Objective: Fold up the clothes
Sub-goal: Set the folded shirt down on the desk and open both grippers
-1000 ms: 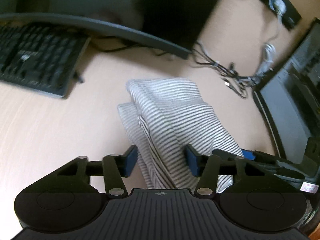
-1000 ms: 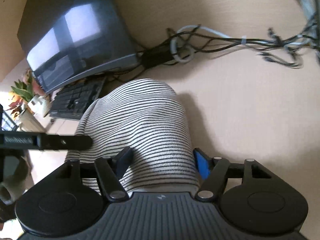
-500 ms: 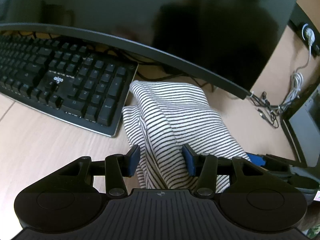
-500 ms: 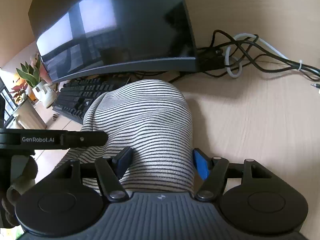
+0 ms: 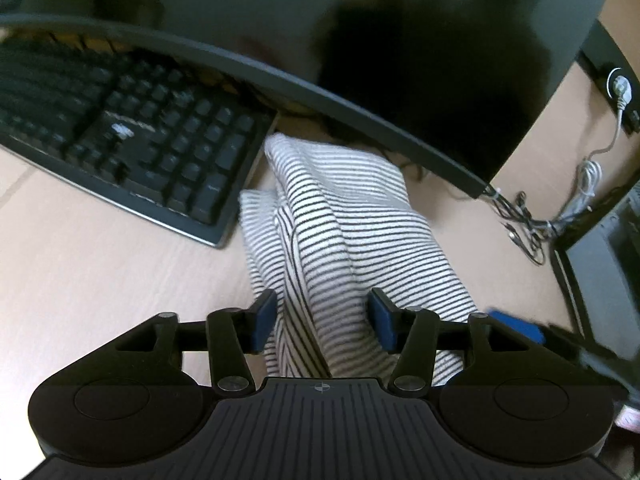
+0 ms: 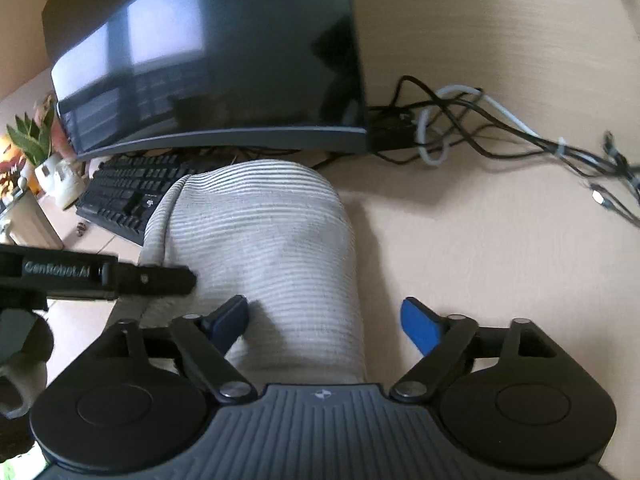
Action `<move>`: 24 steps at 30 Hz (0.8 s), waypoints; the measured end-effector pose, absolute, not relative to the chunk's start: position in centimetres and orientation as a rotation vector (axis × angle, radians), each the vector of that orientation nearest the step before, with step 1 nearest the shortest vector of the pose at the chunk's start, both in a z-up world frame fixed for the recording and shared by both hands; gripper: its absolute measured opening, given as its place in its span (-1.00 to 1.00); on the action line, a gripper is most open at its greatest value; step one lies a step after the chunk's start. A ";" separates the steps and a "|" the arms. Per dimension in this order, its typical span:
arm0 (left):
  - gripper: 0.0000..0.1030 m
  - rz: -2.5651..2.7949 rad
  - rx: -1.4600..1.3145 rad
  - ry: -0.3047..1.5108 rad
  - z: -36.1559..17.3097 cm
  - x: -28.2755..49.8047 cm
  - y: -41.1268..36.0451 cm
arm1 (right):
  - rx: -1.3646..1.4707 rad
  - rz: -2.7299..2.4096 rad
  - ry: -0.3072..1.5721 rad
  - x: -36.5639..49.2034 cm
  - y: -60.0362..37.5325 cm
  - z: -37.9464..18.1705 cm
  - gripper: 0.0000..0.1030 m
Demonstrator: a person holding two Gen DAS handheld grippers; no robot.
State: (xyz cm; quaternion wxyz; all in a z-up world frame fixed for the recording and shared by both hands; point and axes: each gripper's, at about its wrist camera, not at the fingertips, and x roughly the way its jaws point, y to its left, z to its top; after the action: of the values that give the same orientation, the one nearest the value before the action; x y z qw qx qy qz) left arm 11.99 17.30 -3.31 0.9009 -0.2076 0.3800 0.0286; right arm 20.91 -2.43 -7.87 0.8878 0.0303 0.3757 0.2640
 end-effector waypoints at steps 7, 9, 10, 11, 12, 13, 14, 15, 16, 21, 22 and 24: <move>0.91 0.229 -0.340 0.703 -2.5 3.2 10.9 | 0.044 0.601 0.768 13.4 -7.0 -6.5 1.00; 1.00 0.290 -0.336 0.694 -3.0 0.7 9.1 | 0.047 0.604 0.729 11.3 -8.4 -6.2 1.00; 1.00 0.322 -0.339 0.691 -3.2 -0.5 8.2 | 0.045 0.593 0.709 10.4 -8.8 -6.2 1.00; 1.00 0.345 -0.336 0.696 -3.4 -1.4 7.5 | 0.046 0.579 0.691 9.7 -9.0 -6.3 1.00; 1.00 0.357 -0.324 0.712 -3.5 -2.1 6.9 | 0.046 0.571 0.675 9.2 -9.0 -6.5 1.00; 1.00 0.369 -0.313 0.726 -3.6 -2.8 6.3 | 0.047 0.568 0.660 8.8 -9.0 -6.5 1.00; 1.00 0.380 -0.300 0.735 -3.5 -3.2 6.0 | 0.046 0.573 0.651 8.6 -9.0 -6.5 1.00; 1.00 0.402 -0.289 0.730 -3.3 -3.5 5.9 | 0.045 0.583 0.646 8.6 -9.0 -6.4 1.00; 1.00 0.431 -0.279 0.709 -2.9 -3.8 5.9 | 0.048 0.589 0.635 8.5 -9.0 -6.3 1.00; 1.00 0.463 -0.303 0.634 -1.4 -5.5 5.8 | 0.020 0.562 0.575 7.8 -9.3 -5.8 1.00; 1.00 0.461 -0.297 0.641 -1.2 -5.6 5.6 | 0.015 0.562 0.568 7.6 -9.4 -5.7 1.00; 1.00 0.480 -0.265 0.658 -1.0 -5.5 5.3 | 0.015 0.567 0.550 7.2 -9.7 -5.3 1.00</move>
State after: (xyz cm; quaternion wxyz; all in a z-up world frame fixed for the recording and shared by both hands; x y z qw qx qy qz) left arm -5.48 5.27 -1.02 0.9097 -0.1285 0.3191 0.2327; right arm 7.24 -9.75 -5.31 0.9230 0.0071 0.2678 0.2763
